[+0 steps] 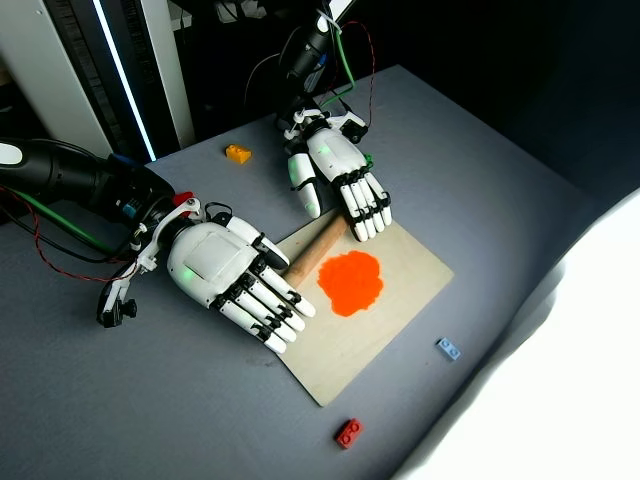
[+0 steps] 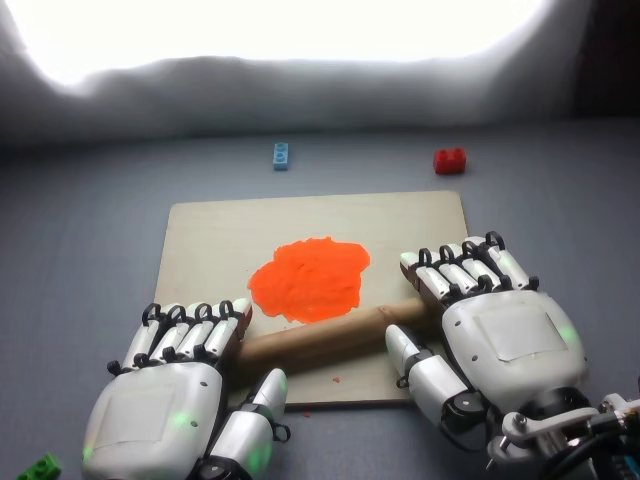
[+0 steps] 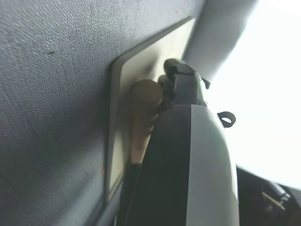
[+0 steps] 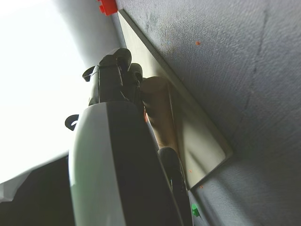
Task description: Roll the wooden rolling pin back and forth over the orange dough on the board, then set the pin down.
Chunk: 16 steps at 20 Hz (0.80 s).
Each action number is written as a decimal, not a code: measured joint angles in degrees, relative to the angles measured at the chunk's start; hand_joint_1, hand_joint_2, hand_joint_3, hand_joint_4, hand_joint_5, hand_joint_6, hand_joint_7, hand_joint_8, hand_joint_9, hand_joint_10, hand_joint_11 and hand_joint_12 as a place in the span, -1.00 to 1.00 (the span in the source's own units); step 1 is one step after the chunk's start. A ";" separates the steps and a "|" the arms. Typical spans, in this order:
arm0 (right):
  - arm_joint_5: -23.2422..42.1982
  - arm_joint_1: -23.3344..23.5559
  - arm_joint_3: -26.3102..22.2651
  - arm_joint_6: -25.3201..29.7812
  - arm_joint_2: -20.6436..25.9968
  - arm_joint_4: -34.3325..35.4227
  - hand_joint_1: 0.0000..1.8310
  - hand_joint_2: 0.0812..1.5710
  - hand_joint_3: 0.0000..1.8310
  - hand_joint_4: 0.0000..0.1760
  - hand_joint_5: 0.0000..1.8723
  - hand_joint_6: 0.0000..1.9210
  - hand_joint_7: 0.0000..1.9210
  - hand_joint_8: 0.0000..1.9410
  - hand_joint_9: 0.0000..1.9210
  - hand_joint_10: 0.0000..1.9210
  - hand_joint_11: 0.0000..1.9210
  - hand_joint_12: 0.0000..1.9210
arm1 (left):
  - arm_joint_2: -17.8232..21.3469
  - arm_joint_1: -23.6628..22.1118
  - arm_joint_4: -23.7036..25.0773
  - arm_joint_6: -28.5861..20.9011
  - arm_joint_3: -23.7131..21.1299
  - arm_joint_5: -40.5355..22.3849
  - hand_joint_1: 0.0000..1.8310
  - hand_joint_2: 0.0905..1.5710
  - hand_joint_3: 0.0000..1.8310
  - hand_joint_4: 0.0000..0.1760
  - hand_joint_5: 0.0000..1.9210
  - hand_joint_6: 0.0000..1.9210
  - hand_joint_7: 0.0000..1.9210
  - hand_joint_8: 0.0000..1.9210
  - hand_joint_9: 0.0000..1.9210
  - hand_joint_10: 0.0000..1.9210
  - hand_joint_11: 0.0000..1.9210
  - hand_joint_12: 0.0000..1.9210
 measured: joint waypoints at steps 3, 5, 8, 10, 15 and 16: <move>0.00 0.00 0.00 0.00 0.00 0.00 -1.00 0.99 -1.00 -1.00 -0.66 -1.00 -0.63 -1.00 -0.71 -1.00 -1.00 -0.59 | 0.00 0.00 0.00 -0.11 0.00 0.00 -1.00 1.00 -1.00 -1.00 -0.76 -1.00 -0.71 -1.00 -0.78 -1.00 -1.00 -0.63; 0.00 0.00 0.00 0.00 0.00 0.02 -1.00 0.99 -1.00 -1.00 -0.67 -1.00 -0.65 -1.00 -0.72 -1.00 -1.00 -0.57 | 0.00 -0.15 -0.11 -0.24 0.00 0.02 -1.00 1.00 -1.00 -1.00 -0.73 -0.99 -0.68 -0.99 -0.75 -0.99 -1.00 -0.57; 0.00 0.00 0.00 0.00 0.00 0.02 -1.00 0.99 -1.00 -1.00 -0.67 -1.00 -0.65 -1.00 -0.71 -1.00 -1.00 -0.57 | 0.00 -0.72 -0.15 -0.26 0.00 0.15 -1.00 1.00 -0.98 -1.00 -0.72 -0.99 -0.67 -1.00 -0.74 -0.99 -1.00 -0.53; 0.00 0.00 0.00 0.00 0.00 0.04 -1.00 0.99 -1.00 -1.00 -0.65 -0.99 -0.63 -1.00 -0.70 -0.99 -1.00 -0.58 | 0.02 -1.18 -0.33 -0.31 0.00 0.37 -1.00 0.99 -0.99 -1.00 -0.74 -1.00 -0.68 -1.00 -0.76 -1.00 -1.00 -0.58; 0.00 0.00 0.00 0.00 0.00 0.09 -1.00 0.99 -1.00 -1.00 -0.66 -0.99 -0.65 -0.99 -0.72 -0.99 -1.00 -0.61 | 0.90 -1.97 -0.28 -0.31 -0.02 1.05 -1.00 1.00 -0.99 -1.00 -0.72 -0.99 -0.67 -0.99 -0.74 -0.99 -1.00 -0.56; 0.00 0.07 0.00 0.00 0.00 0.13 -1.00 0.99 -1.00 -1.00 -0.67 -0.99 -0.65 -0.99 -0.72 -0.99 -1.00 -0.61 | 0.98 -2.01 -0.33 -0.31 -0.07 1.20 -1.00 1.00 -0.99 -1.00 -0.72 -0.99 -0.67 -0.99 -0.74 -0.99 -1.00 -0.55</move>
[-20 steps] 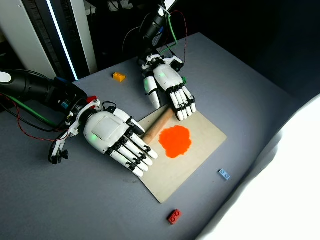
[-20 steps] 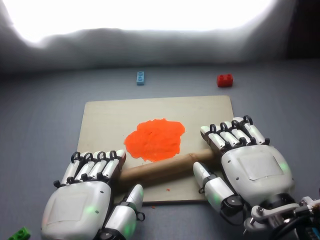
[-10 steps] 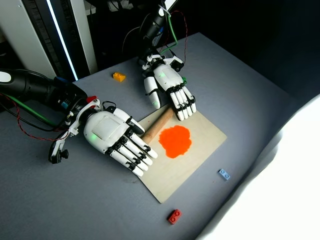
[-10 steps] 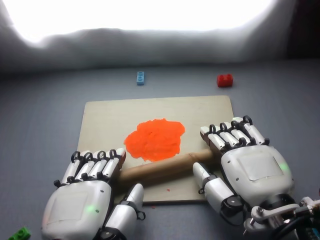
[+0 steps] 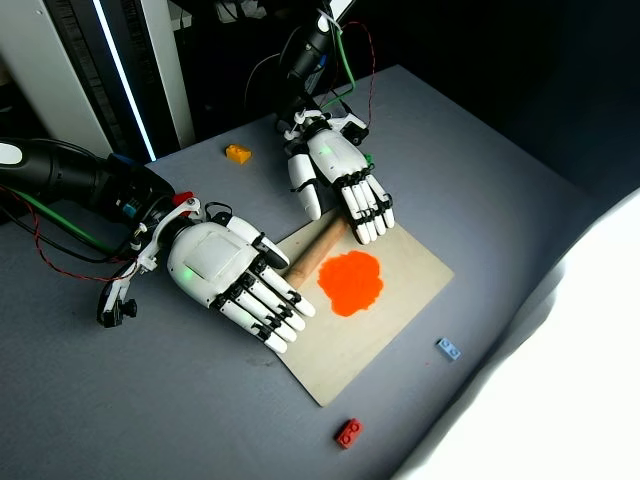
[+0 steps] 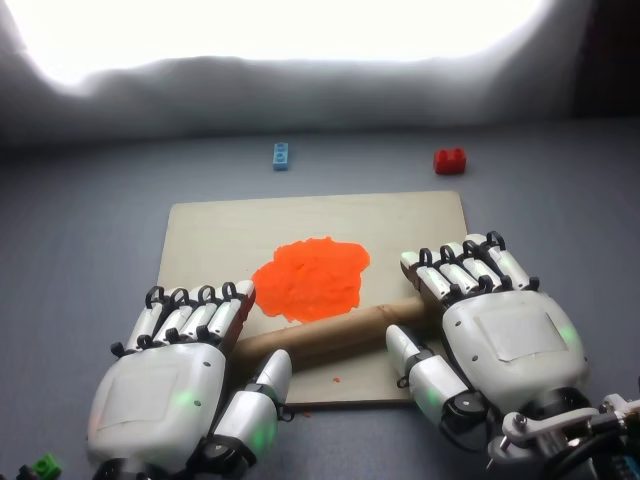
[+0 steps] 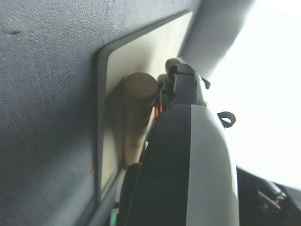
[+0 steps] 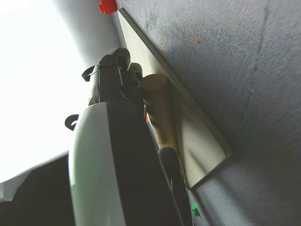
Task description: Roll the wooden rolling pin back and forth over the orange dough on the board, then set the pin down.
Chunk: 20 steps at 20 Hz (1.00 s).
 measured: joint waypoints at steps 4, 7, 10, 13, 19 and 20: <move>0.11 0.92 -0.02 -0.02 0.26 -0.07 -1.00 0.99 -1.00 -1.00 -0.69 -1.00 -0.67 -1.00 -0.73 -1.00 -1.00 -0.61 | 0.59 -0.31 0.00 0.00 -0.31 0.57 -1.00 1.00 -0.99 -1.00 -0.72 -1.00 -0.67 -1.00 -0.74 -0.99 -1.00 -0.55; 0.42 1.44 -0.02 -0.02 0.44 -0.11 -1.00 0.99 -1.00 -1.00 -0.68 -1.00 -0.66 -1.00 -0.73 -1.00 -1.00 -0.62 | 1.01 -0.90 -0.24 -0.07 -0.48 0.87 -1.00 1.00 -0.98 -1.00 -0.72 -1.00 -0.68 -1.00 -0.74 -1.00 -1.00 -0.52; 0.33 2.01 -0.02 -0.02 0.76 0.20 -1.00 0.99 -1.00 -1.00 -0.68 -0.99 -0.66 -1.00 -0.73 -0.99 -1.00 -0.63 | 2.38 -2.19 -0.46 -0.02 -1.31 2.19 -1.00 1.00 -0.98 -1.00 -0.73 -0.99 -0.68 -1.00 -0.75 -1.00 -1.00 -0.60; 0.20 3.17 -0.66 -0.04 2.19 0.24 -1.00 0.99 -1.00 -1.00 -0.67 -0.99 -0.65 -1.00 -0.72 -0.99 -1.00 -0.62 | 4.76 -4.22 -0.20 0.42 -2.54 3.96 -1.00 1.00 -0.98 -1.00 -0.72 -1.00 -0.67 -1.00 -0.74 -1.00 -1.00 -0.54; -2.56 5.77 -3.65 -0.09 6.60 -0.20 -1.00 0.99 -1.00 -1.00 -0.67 -1.00 -0.65 -0.99 -0.72 -0.99 -1.00 -0.72 | 11.89 -9.51 0.04 3.91 -5.62 15.63 -1.00 1.00 -0.98 -1.00 -0.73 -1.00 -0.68 -1.00 -0.76 -1.00 -1.00 -0.59; -3.10 6.10 -3.76 -0.09 7.19 -0.20 -1.00 1.00 -1.00 -1.00 -0.67 -1.00 -0.66 -0.99 -0.72 -0.99 -1.00 -0.70 | 13.40 -10.40 0.11 4.70 -6.19 17.94 -1.00 1.00 -0.98 -1.00 -0.72 -0.99 -0.67 -1.00 -0.75 -0.99 -1.00 -0.57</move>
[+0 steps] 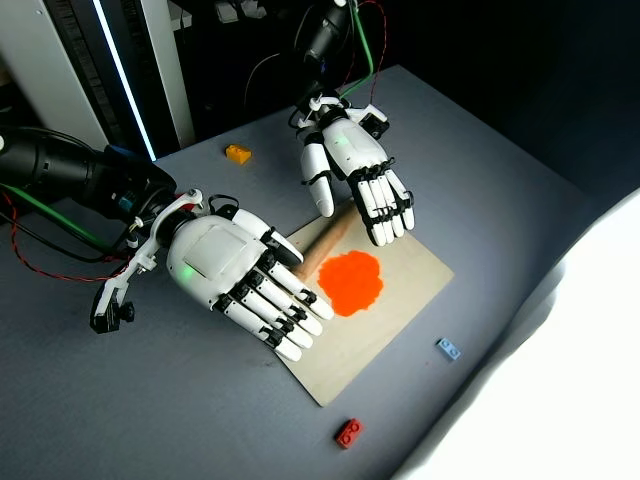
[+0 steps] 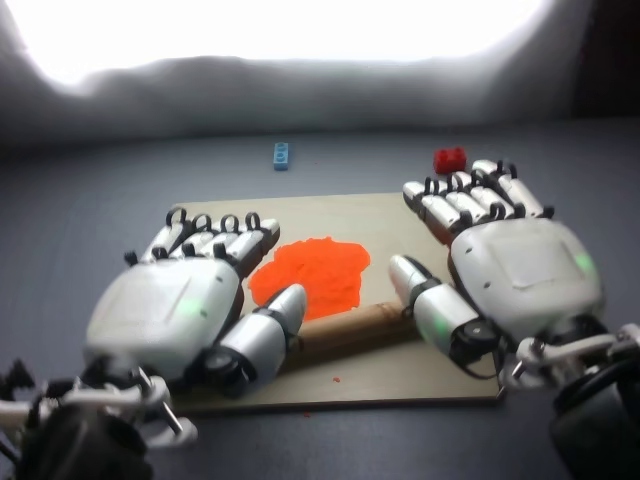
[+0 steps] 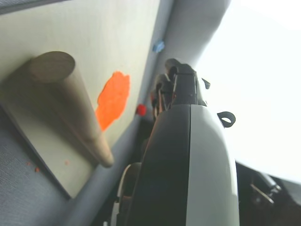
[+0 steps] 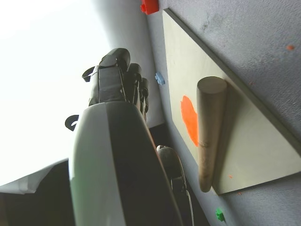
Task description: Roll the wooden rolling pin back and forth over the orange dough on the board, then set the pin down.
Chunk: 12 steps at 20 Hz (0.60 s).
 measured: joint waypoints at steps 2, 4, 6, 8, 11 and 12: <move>-1.51 1.01 -0.07 0.07 1.95 0.15 -1.00 1.00 -1.00 -1.00 -0.70 -1.00 -0.67 -1.00 -0.73 -1.00 -1.00 -0.71 | 3.82 -2.67 -0.02 1.99 -1.44 6.14 -1.00 1.00 -0.97 -1.00 -0.71 -0.99 -0.67 -1.00 -0.75 -0.99 -1.00 -0.56; -3.02 2.36 -0.07 0.79 3.96 0.20 -1.00 1.00 -1.00 -1.00 -0.68 -0.99 -0.66 -1.00 -0.73 -1.00 -1.00 -0.69 | 7.91 -6.23 0.13 4.52 -3.02 13.73 -1.00 1.00 -0.96 -1.00 -0.71 -0.99 -0.67 -1.00 -0.74 -0.99 -1.00 -0.55; -5.11 3.98 -0.17 1.92 6.27 0.02 -1.00 1.00 -1.00 -1.00 -0.68 -0.99 -0.66 -1.00 -0.72 -1.00 -1.00 -0.68 | 11.93 -10.60 0.68 7.74 -4.31 22.91 -1.00 1.00 -0.96 -1.00 -0.71 -0.99 -0.67 -1.00 -0.74 -0.99 -1.00 -0.54; -8.46 5.66 -0.59 4.37 8.50 -0.07 -1.00 0.98 -1.00 -1.00 -0.69 -1.00 -0.66 -1.00 -0.72 -1.00 -1.00 -0.65 | 14.60 -14.62 0.76 10.27 -5.33 31.87 -1.00 1.00 -0.97 -1.00 -0.69 -0.99 -0.65 -1.00 -0.72 -0.99 -1.00 -0.46; -15.15 7.58 -0.76 13.70 11.98 -10.01 -1.00 0.95 -1.00 -1.00 -0.64 -0.98 -0.60 -0.98 -0.67 -0.98 -1.00 -0.29 | 16.63 -19.08 1.60 13.29 -6.75 41.29 -1.00 1.00 -0.99 -1.00 -0.67 -0.99 -0.60 -0.99 -0.68 -0.98 -1.00 -0.42; -16.04 8.66 -0.79 15.06 12.13 -12.04 -1.00 0.94 -1.00 -1.00 -0.61 -0.97 -0.57 -0.98 -0.64 -0.97 -1.00 -0.18 | 17.20 -20.85 1.84 14.56 -7.30 44.89 -1.00 1.00 -0.99 -1.00 -0.67 -0.99 -0.59 -0.99 -0.66 -0.98 -1.00 -0.39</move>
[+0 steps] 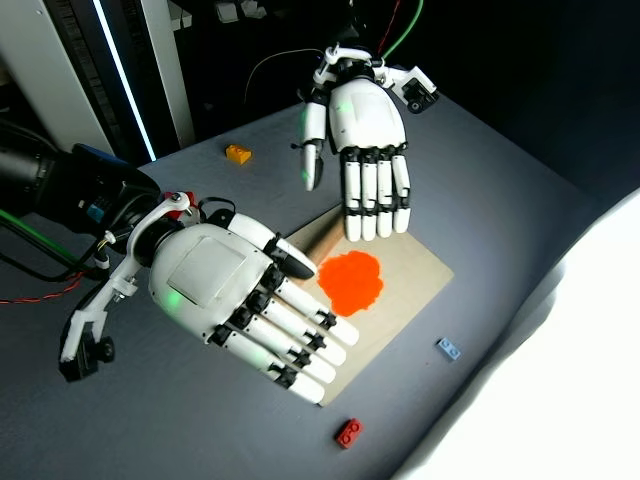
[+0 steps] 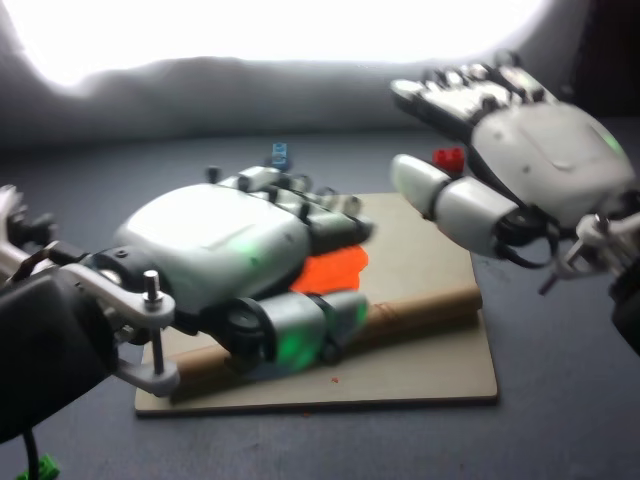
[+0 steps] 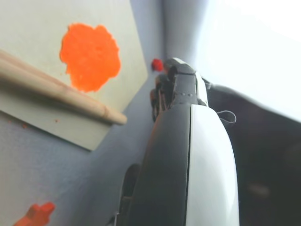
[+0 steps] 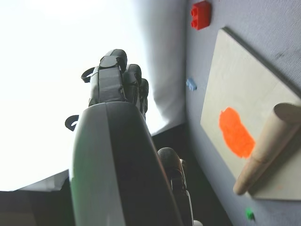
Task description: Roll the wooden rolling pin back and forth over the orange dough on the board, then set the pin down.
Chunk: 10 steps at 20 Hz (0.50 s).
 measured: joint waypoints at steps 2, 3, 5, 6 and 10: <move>-0.24 0.44 -0.09 0.04 -0.22 -0.13 -1.00 0.93 -1.00 -1.00 -0.56 -0.96 -0.53 -0.97 -0.59 -0.94 -1.00 -0.01 | 0.96 -2.91 0.50 1.86 -1.40 5.60 -1.00 0.99 -1.00 -1.00 -0.64 -0.98 -0.55 -0.98 -0.63 -0.97 -1.00 -0.32; -1.07 0.44 -0.09 0.04 -0.35 0.68 -1.00 0.94 -1.00 -1.00 -0.51 -0.93 -0.47 -0.95 -0.53 -0.91 -1.00 0.10 | 1.84 -3.19 0.66 2.05 -2.45 6.80 -1.00 0.98 -1.00 -1.00 -0.62 -0.98 -0.50 -0.97 -0.58 -0.96 -1.00 -0.23; -2.14 1.05 -0.02 0.09 -0.09 1.03 -0.99 0.93 -1.00 -1.00 -0.60 -0.36 -0.37 -0.82 -0.72 -0.09 -1.00 0.43 | 2.80 -3.82 0.42 1.97 -3.89 7.78 -1.00 0.97 -1.00 -1.00 -0.52 -0.95 -0.36 -0.93 -0.44 -0.89 -1.00 0.06; -3.26 1.99 0.07 0.94 0.48 1.09 -0.90 0.91 -1.00 -1.00 -0.61 0.05 -0.40 -0.34 -0.70 0.25 -1.00 0.70 | 3.02 -4.68 0.46 1.95 -4.39 7.89 -1.00 0.98 -1.00 -1.00 -0.44 -0.92 -0.29 -0.89 -0.38 -0.82 -1.00 0.33; -9.60 5.62 0.55 8.02 3.21 0.02 -0.35 0.89 -1.00 0.32 -0.56 0.96 -0.32 0.71 -0.44 0.99 -0.51 1.00 | 3.69 -5.49 0.68 1.84 -5.33 7.56 -0.99 0.99 -1.00 -1.00 -0.35 0.07 -0.39 0.45 -0.48 0.59 -0.70 0.89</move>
